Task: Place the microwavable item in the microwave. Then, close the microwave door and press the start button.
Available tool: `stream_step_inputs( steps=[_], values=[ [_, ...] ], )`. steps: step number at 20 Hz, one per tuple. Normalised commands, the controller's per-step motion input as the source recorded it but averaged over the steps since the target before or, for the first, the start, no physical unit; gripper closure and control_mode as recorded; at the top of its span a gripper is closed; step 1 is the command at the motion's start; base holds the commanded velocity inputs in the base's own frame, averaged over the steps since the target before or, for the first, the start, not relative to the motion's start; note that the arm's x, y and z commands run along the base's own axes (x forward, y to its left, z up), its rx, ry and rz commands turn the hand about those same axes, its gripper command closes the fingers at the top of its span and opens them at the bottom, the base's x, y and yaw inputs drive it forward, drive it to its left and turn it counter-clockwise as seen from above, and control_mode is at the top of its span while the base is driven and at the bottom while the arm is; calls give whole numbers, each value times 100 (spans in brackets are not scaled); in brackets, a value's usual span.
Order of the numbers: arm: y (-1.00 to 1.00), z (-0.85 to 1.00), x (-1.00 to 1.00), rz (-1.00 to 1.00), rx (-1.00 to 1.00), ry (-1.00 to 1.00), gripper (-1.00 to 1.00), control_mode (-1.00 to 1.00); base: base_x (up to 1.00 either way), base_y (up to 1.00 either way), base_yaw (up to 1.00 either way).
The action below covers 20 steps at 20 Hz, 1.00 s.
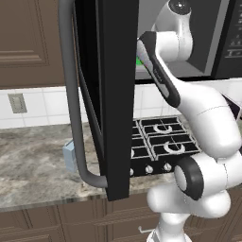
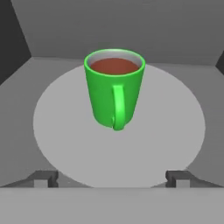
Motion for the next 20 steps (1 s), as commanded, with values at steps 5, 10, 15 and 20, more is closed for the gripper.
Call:
stream_step_inputs(
  steps=[5,10,15,20],
  values=[
    [0,-32,-84,0,-2,-26,-100,-100,0,0,0],
    [0,-94,-85,0,-16,-18,-100,-100,0,0,0],
    [0,-100,-70,1,-26,-6,-100,-100,0,0,0],
    [0,-91,-45,0,-35,-2,-100,-100,0,0,0]
  ],
)
